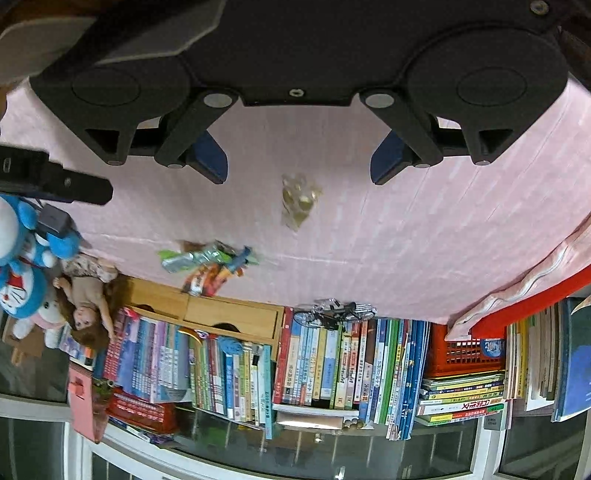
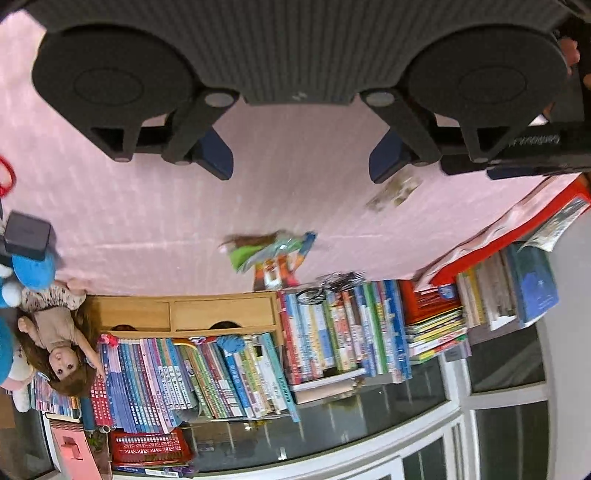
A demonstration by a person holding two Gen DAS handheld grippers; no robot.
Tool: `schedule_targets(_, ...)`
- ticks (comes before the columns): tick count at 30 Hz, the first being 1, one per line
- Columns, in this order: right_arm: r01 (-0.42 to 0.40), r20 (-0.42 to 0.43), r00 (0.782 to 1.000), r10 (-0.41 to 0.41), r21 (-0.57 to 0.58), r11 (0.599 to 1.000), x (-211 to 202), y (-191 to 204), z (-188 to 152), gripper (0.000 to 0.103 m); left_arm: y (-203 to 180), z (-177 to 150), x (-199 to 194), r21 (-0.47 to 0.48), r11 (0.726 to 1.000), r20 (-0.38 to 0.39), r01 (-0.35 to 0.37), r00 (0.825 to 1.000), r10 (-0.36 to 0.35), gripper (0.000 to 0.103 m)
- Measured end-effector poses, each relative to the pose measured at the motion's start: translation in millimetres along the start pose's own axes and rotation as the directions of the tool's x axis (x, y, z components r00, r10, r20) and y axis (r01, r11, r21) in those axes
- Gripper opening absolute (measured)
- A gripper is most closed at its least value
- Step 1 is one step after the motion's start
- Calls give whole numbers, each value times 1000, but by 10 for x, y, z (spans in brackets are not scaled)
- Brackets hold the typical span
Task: Collect trash
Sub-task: 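Raise both open tools back over the bed, then close the left tool on the clear wrapper while the right grasps the colorful wrappers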
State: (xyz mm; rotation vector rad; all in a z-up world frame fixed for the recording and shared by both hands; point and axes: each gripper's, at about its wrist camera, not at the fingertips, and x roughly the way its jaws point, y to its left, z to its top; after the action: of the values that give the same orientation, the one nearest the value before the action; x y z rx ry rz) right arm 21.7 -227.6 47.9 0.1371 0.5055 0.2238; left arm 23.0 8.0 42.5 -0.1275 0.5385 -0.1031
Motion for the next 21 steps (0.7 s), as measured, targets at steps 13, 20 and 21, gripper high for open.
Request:
schedule_targets(13,45,-73,997,-27,247,968,1119,-444,500,90,0,264,854,-2,1000,-24,-13,1000,13,82)
schedule_targets(20,121,-120,988,-95,239,963,1576,-491,638,90,-19,252,1062,12,1000,-60,-17,998,18,69)
schedule_targets(21,114,-122,989,-86,243,963,1607,-493,645,88,-19,253,1074,8,1000,-59,-11,998,11,65)
